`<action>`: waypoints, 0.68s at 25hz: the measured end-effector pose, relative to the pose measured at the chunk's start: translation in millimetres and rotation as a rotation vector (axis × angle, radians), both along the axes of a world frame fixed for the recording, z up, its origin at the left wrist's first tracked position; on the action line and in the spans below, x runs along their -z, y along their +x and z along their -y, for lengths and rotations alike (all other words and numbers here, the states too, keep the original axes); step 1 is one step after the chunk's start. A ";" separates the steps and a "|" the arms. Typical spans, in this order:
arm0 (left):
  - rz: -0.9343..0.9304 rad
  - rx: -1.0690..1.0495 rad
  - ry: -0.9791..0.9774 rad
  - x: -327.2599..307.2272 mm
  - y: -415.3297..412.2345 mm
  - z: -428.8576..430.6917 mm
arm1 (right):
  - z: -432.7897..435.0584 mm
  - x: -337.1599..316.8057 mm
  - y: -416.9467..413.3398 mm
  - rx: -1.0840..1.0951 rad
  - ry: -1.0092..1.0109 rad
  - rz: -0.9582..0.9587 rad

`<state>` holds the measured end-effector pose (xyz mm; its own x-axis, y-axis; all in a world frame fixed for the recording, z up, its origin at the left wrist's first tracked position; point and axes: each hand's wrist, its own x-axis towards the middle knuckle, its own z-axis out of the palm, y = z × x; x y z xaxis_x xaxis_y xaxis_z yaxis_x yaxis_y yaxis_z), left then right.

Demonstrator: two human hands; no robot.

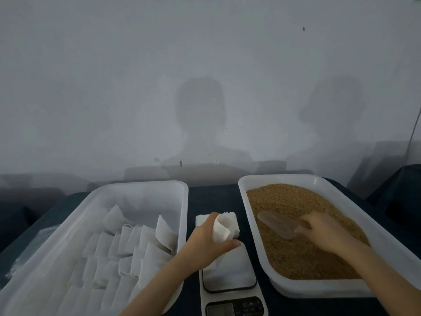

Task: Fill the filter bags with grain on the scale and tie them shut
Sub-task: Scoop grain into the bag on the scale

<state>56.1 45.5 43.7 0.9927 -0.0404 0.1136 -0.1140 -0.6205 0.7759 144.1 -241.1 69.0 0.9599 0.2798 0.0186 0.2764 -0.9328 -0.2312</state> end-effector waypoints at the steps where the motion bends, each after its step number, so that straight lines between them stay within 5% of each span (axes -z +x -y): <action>1: 0.002 -0.009 -0.019 1.7 3.8 -1.6 | 8.9 12.9 9.7 0.003 -0.113 -0.032; 3: 0.018 0.005 -0.092 4.6 7.0 -3.4 | 17.0 33.2 26.3 -0.002 -0.210 -0.008; 10: 0.038 0.042 -0.238 14.4 0.9 -6.7 | 24.6 18.1 26.5 0.008 -0.088 0.075; 17: 0.001 0.005 -0.110 16.0 4.2 -5.5 | 79.9 -21.8 2.3 -0.049 -0.760 0.406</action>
<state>60.3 51.0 27.7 0.9924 -0.0324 0.1187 -0.1177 -0.5312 0.8390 146.4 -321.0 90.8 0.9059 0.3965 0.1487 0.2464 -0.7791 0.5765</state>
